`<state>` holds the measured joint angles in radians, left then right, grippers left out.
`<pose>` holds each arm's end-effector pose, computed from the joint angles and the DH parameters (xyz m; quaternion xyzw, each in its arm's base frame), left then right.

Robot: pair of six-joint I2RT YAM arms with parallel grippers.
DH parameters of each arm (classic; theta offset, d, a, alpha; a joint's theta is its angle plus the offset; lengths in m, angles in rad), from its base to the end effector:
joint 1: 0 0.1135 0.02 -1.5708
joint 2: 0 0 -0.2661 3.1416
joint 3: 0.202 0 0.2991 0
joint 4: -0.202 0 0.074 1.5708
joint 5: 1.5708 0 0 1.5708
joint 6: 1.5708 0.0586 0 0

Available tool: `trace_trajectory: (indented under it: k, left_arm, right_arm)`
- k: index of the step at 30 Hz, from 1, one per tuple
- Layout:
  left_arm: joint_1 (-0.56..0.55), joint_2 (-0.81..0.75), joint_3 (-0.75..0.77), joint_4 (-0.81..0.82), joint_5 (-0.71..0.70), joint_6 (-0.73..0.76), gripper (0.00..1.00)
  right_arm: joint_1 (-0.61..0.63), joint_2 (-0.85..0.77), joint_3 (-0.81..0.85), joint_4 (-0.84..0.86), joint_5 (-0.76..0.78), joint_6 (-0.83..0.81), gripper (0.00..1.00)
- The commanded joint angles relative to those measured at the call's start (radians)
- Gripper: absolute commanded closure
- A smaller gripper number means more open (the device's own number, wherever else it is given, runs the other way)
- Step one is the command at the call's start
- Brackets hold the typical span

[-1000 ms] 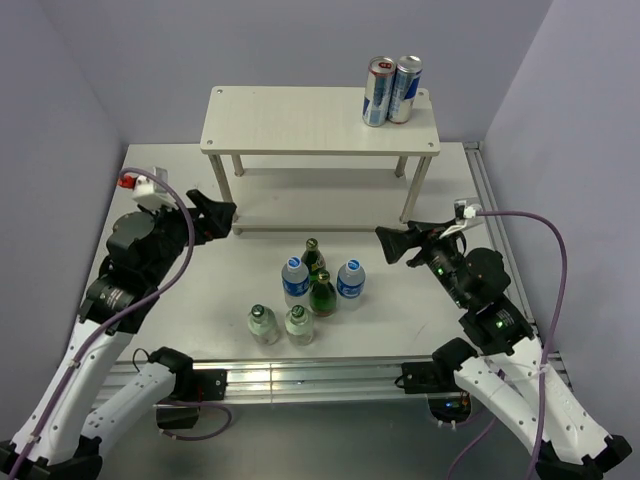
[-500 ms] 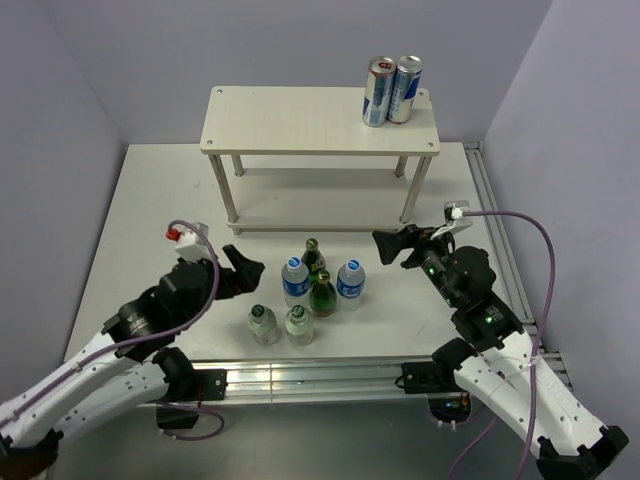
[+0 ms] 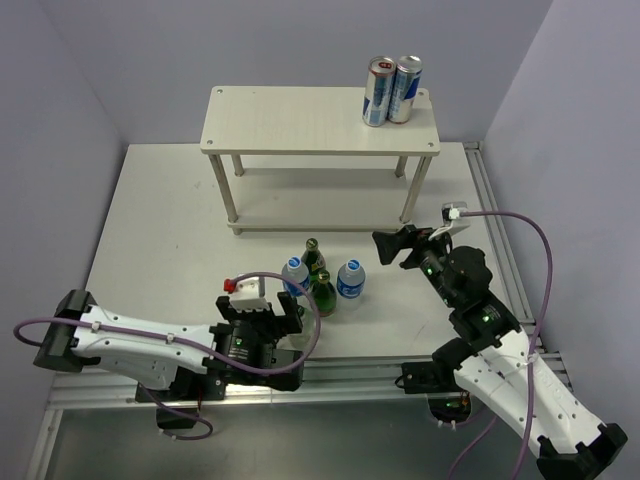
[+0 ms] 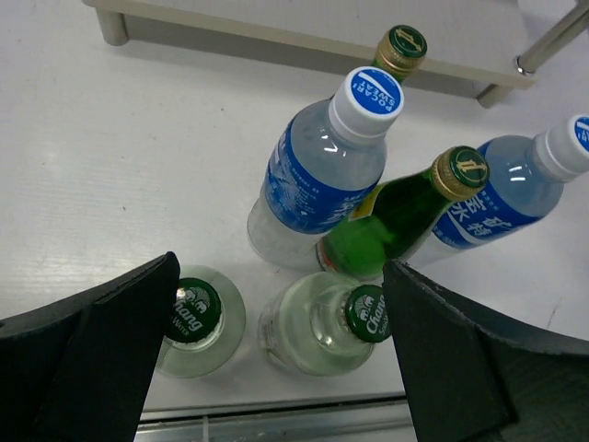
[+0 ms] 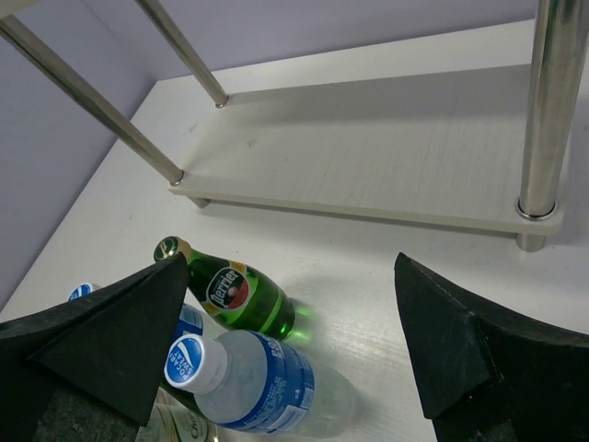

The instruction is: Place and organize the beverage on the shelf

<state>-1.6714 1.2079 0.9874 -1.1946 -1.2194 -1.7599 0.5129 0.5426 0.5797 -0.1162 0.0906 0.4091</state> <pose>0.0307 -0.2435 0.2637 -0.0806 0.8146 -0.1455 0.5557 0.1896 0.1007 0.3113 -0.0074 0.7344 0.2718 0.6219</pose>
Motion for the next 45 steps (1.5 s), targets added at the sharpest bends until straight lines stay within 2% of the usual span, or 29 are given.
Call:
trace_trajectory:
  k: [1, 10, 17, 25, 27, 33, 35, 37, 40, 42, 43, 45]
  left_arm:
    - [-0.014, -0.002, 0.019, -0.178, -0.114, -0.22, 0.01]
    - [-0.017, -0.059, -0.076, -0.175, -0.089, -0.28, 0.01]
    - [-0.022, -0.002, -0.124, -0.178, -0.071, -0.358, 0.02]
    - [-0.022, 0.018, -0.176, -0.178, -0.055, -0.447, 0.12]
    - [-0.024, 0.03, -0.174, -0.178, -0.055, -0.447, 0.17]
    - [-0.024, 0.1, -0.164, -0.18, -0.034, -0.467, 0.21]
    - [-0.021, 0.102, -0.174, -0.178, -0.031, -0.478, 0.25]
    - [-0.016, 0.104, -0.184, -0.18, -0.025, -0.481, 0.35]
    - [-0.01, 0.105, -0.193, -0.18, -0.019, -0.49, 0.44]
    - [-0.005, 0.113, -0.193, -0.178, -0.017, -0.489, 0.52]
    - [-0.002, 0.116, -0.191, -0.18, -0.017, -0.487, 0.61]
    - [0.006, 0.127, -0.188, -0.18, -0.015, -0.483, 0.69]
  right_arm:
    - [0.007, 0.0, -0.006, 0.044, 0.011, -0.009, 0.0]
    - [0.009, 0.02, -0.015, 0.055, 0.001, -0.007, 0.0]
    - [0.007, 0.028, -0.014, 0.056, 0.001, -0.007, 0.0]
    - [0.007, 0.016, -0.023, 0.055, 0.008, -0.003, 0.0]
    - [0.009, 0.016, -0.021, 0.052, 0.011, -0.001, 0.0]
    - [0.007, 0.014, -0.021, 0.044, 0.024, 0.0, 0.0]
    - [0.007, 0.014, -0.021, 0.044, 0.026, 0.002, 0.0]
    - [0.007, 0.013, -0.021, 0.043, 0.029, 0.003, 0.0]
    - [0.007, 0.014, -0.023, 0.039, 0.031, 0.004, 0.0]
    - [0.007, 0.013, -0.021, 0.038, 0.035, 0.004, 0.0]
    - [0.007, 0.01, -0.021, 0.038, 0.037, 0.004, 0.0]
    - [0.009, 0.01, -0.021, 0.036, 0.041, 0.004, 0.0]
